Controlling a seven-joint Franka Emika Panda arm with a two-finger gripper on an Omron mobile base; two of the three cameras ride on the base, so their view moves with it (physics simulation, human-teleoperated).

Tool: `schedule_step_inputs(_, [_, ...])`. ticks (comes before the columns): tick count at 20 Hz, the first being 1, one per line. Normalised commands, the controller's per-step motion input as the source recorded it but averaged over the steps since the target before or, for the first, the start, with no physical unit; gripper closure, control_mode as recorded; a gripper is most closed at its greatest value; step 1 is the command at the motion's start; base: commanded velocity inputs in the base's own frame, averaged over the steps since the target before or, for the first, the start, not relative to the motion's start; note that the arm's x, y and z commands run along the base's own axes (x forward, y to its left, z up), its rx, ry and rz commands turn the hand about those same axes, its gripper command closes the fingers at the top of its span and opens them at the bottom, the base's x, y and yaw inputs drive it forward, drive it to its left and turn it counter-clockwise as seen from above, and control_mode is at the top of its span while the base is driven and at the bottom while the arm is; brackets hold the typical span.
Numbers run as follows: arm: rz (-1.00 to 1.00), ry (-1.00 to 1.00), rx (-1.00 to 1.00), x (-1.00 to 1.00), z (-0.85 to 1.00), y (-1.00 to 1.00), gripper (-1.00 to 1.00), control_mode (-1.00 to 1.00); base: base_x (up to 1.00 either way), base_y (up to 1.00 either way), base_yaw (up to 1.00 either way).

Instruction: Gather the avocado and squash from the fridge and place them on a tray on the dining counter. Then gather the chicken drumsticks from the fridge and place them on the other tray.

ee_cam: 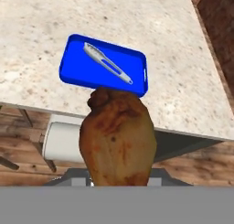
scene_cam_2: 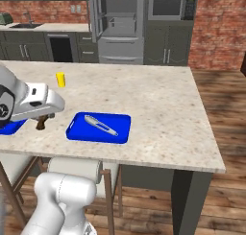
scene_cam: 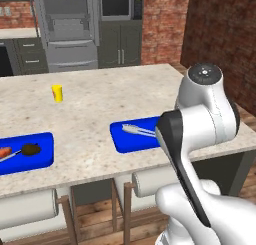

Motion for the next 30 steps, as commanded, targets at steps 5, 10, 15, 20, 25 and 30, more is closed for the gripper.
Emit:
schedule_step_inputs(5, [0.0,0.02,0.0,0.67,-0.37,0.09,1.0,-1.0,0.0,0.0,0.0])
schedule_step_inputs(10, [0.01,0.05,0.0,0.63,-0.44,0.1,1.0,-1.0,0.0,0.0,0.0])
schedule_step_inputs(15, [0.01,0.08,0.0,0.67,-0.39,0.14,1.0,-1.0,0.0,0.0,0.0])
schedule_step_inputs(20, [0.0,0.1,0.0,0.6,-0.4,0.13,1.0,-1.0,0.0,0.0,0.0])
schedule_step_inputs(25, [0.0,0.1,0.0,0.57,-0.49,0.15,1.0,-1.0,0.0,0.0,0.0])
schedule_step_inputs(30, [0.0,0.09,0.0,0.5,-0.49,0.16,1.0,-1.0,0.0,0.0,0.0])
